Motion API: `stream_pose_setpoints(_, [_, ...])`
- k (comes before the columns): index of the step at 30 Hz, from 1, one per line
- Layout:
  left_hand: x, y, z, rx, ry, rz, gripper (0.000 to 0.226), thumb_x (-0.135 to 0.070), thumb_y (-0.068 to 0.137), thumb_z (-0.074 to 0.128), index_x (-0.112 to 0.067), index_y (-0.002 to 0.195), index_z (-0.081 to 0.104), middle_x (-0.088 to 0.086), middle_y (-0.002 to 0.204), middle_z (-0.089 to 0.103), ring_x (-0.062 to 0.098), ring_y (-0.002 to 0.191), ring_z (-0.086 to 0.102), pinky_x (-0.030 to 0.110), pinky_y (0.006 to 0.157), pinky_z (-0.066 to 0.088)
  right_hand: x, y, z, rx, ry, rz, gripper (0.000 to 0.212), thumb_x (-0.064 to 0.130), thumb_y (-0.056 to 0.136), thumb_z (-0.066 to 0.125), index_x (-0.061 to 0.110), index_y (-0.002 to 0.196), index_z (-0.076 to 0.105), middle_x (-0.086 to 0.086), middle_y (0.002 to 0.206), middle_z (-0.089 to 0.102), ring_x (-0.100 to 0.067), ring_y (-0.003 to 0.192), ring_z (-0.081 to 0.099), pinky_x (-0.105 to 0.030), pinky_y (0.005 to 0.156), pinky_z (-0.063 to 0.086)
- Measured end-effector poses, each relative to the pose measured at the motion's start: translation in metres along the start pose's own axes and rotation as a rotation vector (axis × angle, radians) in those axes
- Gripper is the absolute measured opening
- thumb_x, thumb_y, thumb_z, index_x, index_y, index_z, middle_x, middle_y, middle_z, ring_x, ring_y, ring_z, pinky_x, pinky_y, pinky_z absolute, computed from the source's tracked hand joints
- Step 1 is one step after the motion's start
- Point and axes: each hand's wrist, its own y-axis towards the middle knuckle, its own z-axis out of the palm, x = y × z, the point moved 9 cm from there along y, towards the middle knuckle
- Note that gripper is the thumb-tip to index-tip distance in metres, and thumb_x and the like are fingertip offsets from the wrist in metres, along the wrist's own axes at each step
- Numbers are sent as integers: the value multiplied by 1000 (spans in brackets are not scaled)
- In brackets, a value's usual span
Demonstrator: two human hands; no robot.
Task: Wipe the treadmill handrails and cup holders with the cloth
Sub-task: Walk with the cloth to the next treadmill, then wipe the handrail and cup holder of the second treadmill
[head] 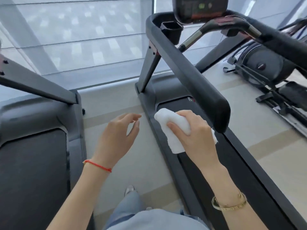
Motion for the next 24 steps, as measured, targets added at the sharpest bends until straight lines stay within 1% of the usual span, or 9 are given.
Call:
stream_pose_setpoints(4, [-7,79,23,43,-32,138,22,-19,97,55,-19,114,69,-7,105,69,10,96,65,23,86,49,-12,44,-15,-135,-17,35,46,63,85,51,26,110,62,19,95,61,-4,87,48,-27,84,42])
stream_pose_setpoints(8, [-13,152,42,71,-79,283,22,-16,96,57,-17,114,69,-13,102,65,2,91,61,3,83,39,-21,79,-26,-252,-47,68,37,65,86,54,38,110,57,27,102,57,1,94,51,-25,85,45])
stream_pose_setpoints(12, [-21,228,61,133,-114,418,22,-17,96,55,-18,114,68,-15,98,58,-10,78,53,8,77,40,-29,114,-37,-385,-150,130,37,66,86,55,39,111,56,28,101,57,4,94,52,-13,81,39])
stream_pose_setpoints(14, [-28,263,72,176,-120,490,23,-19,96,55,-19,116,68,-12,107,62,-12,73,51,13,75,40,-35,133,-41,-467,-184,179,38,68,87,53,39,110,56,28,98,57,2,91,53,-9,78,37])
stream_pose_setpoints(15, [-33,278,79,202,-127,530,24,-19,97,55,-18,117,67,-9,112,64,-9,78,54,16,79,42,-38,142,-42,-506,-202,200,38,68,87,52,37,109,56,28,97,57,1,89,53,-8,78,37])
stream_pose_setpoints(17, [-41,303,91,256,-132,597,25,-19,97,54,-17,119,67,-6,118,65,5,101,59,21,89,44,-43,158,-44,-581,-274,226,39,64,89,51,32,109,57,24,95,58,0,87,51,-7,79,35])
stream_pose_setpoints(19, [-46,324,102,307,-108,645,26,-20,98,52,-17,121,65,-5,121,64,13,115,55,18,94,38,-51,171,-44,-640,-363,263,41,61,91,52,25,109,59,16,97,61,-6,87,51,-15,80,37])
stream_pose_setpoints(21, [-49,343,115,365,-104,693,28,-21,99,52,-18,123,65,-5,123,63,13,118,53,16,95,35,-64,181,-41,-661,-455,337,44,59,92,51,20,109,60,8,97,64,-12,88,53,-24,82,37])
stream_pose_setpoints(24, [-56,361,131,443,-129,760,28,-20,98,52,-17,123,64,-5,121,63,13,115,54,18,95,38,-84,184,-35,-646,-594,459,42,55,94,49,17,108,60,4,94,64,-19,85,53,-30,83,36])
